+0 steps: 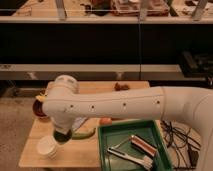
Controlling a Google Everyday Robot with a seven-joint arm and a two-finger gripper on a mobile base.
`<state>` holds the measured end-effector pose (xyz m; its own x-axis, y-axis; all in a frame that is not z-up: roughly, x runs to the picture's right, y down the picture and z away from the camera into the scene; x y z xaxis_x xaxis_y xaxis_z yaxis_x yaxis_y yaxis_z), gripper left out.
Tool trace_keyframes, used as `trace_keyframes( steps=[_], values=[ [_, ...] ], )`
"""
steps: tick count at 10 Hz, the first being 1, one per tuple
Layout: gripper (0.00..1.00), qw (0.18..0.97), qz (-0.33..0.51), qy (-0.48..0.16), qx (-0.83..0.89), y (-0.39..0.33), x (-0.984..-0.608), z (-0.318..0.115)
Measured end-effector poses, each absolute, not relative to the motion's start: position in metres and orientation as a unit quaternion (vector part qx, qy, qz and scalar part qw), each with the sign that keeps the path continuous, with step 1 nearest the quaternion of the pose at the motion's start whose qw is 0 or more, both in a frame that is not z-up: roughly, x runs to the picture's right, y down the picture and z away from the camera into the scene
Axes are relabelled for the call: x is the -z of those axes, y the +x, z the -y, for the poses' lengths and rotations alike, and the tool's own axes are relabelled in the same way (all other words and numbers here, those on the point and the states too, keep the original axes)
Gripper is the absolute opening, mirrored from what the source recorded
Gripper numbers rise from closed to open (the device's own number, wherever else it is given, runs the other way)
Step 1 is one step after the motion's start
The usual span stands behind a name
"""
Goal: Stack cups on top of each other
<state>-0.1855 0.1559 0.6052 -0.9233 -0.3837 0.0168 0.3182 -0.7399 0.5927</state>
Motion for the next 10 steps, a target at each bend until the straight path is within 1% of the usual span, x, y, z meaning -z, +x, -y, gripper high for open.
trace_keyframes(
  steps=[2,4,6,7,10],
  values=[
    [0.0,0.182,0.302,0.067,0.934,-0.201,-0.594,-0.15],
    [0.0,0.172,0.305,0.064,0.935,-0.218,-0.595,-0.153],
    [0.0,0.161,0.314,0.058,0.934,-0.24,-0.609,-0.166],
    [0.0,0.153,0.319,0.053,0.934,-0.257,-0.622,-0.178],
    [0.0,0.138,0.325,0.042,0.935,-0.28,-0.638,-0.192]
  ],
)
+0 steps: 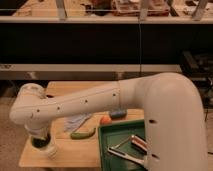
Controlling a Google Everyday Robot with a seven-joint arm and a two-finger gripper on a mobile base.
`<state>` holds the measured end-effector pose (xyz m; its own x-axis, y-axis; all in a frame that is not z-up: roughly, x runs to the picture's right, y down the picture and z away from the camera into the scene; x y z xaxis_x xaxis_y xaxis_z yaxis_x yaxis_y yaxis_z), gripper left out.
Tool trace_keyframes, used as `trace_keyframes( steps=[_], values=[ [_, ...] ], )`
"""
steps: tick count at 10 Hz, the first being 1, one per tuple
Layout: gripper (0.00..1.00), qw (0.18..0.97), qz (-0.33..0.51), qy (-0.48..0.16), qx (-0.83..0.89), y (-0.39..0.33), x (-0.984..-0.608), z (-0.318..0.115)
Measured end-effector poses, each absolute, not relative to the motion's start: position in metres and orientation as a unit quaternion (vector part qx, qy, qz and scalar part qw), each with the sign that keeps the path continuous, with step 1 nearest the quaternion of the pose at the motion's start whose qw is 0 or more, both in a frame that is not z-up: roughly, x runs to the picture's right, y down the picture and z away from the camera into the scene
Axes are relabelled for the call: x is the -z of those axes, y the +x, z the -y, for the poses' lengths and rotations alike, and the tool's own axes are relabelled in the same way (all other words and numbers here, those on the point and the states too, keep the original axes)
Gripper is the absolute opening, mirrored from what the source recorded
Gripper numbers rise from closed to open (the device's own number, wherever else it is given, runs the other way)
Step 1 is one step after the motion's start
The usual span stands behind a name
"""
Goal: Stack cups on top of each other
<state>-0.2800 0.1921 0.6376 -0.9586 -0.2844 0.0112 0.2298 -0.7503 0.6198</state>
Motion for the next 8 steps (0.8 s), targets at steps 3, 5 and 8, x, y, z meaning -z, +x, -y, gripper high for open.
trace_keyframes(
  steps=[3,5,8],
  values=[
    [0.22,0.134,0.326,0.028,0.935,-0.283,-0.645,-0.197],
    [0.45,0.135,0.324,0.018,0.936,-0.281,-0.651,-0.196],
    [0.74,0.129,0.323,0.008,0.937,-0.286,-0.654,-0.202]
  ],
)
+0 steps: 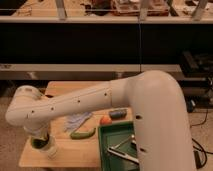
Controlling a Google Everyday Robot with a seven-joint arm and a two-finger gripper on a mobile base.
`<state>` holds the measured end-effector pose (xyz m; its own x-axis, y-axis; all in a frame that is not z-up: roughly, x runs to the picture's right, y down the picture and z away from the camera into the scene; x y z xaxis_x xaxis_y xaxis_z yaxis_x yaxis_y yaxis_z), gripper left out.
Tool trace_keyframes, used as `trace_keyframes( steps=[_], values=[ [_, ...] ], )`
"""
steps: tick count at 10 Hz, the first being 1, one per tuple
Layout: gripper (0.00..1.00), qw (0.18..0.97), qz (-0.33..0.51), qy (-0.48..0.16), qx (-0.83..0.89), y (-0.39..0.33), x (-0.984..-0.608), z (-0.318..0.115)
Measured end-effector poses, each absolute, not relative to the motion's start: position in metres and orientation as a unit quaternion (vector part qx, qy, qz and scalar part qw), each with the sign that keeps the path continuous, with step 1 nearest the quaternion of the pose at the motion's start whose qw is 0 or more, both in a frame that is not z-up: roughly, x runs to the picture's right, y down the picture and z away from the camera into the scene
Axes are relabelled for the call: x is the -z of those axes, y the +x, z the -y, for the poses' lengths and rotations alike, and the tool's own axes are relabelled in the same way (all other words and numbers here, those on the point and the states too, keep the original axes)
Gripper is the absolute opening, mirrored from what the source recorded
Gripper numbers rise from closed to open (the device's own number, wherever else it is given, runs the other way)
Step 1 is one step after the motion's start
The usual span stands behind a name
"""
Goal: Stack cups on top of each other
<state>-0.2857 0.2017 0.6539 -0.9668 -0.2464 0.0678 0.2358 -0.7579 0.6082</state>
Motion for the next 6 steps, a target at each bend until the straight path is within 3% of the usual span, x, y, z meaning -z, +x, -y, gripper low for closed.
trace_keyframes(
  steps=[2,6],
  values=[
    [0.8,0.126,0.321,0.002,0.939,-0.2888,-0.6571,-0.2049],
    [0.8,0.127,0.32,-0.003,0.939,-0.2878,-0.6604,-0.2055]
  ],
)
